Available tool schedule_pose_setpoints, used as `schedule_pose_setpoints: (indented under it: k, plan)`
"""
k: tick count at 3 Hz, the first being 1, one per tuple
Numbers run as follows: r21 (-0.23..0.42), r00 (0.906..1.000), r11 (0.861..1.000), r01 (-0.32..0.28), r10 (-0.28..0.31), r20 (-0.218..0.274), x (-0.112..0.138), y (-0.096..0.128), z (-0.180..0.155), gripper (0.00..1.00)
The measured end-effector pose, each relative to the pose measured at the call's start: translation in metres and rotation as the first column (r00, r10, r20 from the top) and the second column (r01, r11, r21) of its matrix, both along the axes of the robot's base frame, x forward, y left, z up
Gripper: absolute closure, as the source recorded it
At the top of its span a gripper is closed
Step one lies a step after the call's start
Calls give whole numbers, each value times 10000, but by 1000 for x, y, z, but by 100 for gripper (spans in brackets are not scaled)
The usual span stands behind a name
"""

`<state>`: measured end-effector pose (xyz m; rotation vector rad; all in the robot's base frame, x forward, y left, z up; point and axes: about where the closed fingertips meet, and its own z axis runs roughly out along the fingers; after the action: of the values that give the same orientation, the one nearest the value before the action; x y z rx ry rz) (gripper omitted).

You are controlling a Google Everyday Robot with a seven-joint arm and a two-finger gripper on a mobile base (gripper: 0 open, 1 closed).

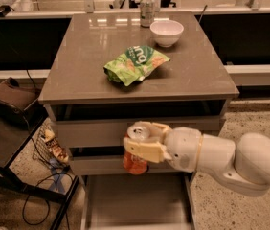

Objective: Place coke can into bottom drawer

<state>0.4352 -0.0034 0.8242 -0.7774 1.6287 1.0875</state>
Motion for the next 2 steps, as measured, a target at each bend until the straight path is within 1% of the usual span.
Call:
schedule_pose_setpoints:
  k: [1,2]
  plan:
    - [-220,9936,9986,-473,493,1017,0,-28,-61,100]
    - [-654,9936,9966,-497,560,977,4,-43,-114,100]
